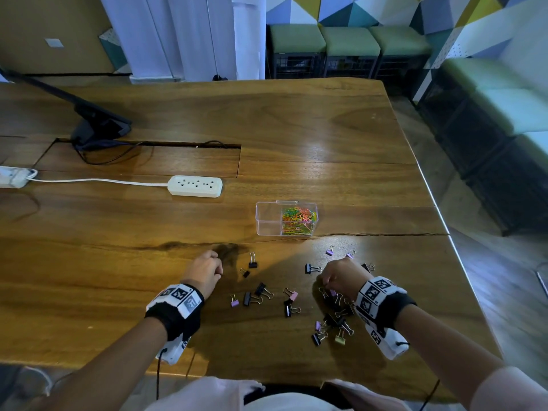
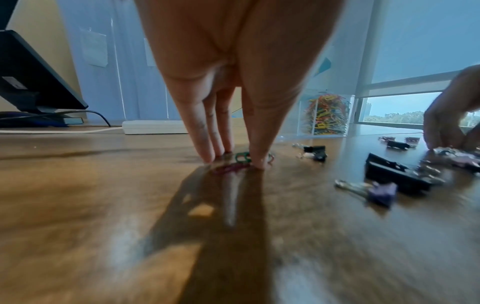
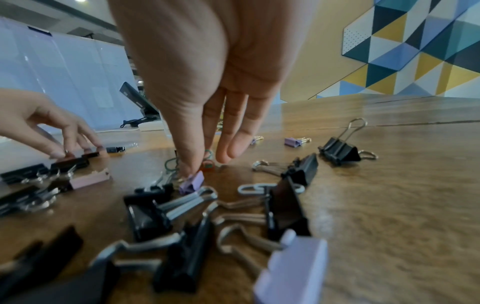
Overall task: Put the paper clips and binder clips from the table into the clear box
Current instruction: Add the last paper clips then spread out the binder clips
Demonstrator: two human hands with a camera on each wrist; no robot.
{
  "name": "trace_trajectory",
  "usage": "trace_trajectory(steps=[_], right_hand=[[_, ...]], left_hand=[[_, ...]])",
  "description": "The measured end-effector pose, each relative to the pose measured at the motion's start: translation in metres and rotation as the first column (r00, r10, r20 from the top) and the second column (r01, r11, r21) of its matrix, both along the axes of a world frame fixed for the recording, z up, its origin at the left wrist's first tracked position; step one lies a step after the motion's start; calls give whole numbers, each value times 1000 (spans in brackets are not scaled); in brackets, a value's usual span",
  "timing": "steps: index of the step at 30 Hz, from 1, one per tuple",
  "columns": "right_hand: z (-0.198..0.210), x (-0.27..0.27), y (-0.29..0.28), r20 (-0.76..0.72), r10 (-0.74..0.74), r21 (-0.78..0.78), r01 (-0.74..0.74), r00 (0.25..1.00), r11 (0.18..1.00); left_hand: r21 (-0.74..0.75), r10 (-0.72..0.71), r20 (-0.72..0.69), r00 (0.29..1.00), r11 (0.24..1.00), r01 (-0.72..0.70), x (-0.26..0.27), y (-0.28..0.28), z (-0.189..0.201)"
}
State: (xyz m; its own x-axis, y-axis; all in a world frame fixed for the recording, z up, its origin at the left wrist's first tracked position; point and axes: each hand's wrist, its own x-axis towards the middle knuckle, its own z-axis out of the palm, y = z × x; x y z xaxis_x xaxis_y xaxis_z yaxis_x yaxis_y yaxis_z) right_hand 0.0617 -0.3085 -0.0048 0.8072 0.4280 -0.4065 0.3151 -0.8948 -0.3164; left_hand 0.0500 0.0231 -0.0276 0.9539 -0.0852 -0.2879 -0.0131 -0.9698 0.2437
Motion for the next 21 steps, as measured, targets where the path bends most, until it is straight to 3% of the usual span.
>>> trace_trajectory(steps=[10, 21], right_hand=[[0, -1, 4, -1, -10, -54, 10, 1000, 998], [5, 3, 7, -99, -101, -38, 98, 990, 994]], left_hand=[[-75, 38, 110, 993, 997, -30, -25, 1, -12], [-155, 138, 37, 990, 979, -130, -13, 3, 3]])
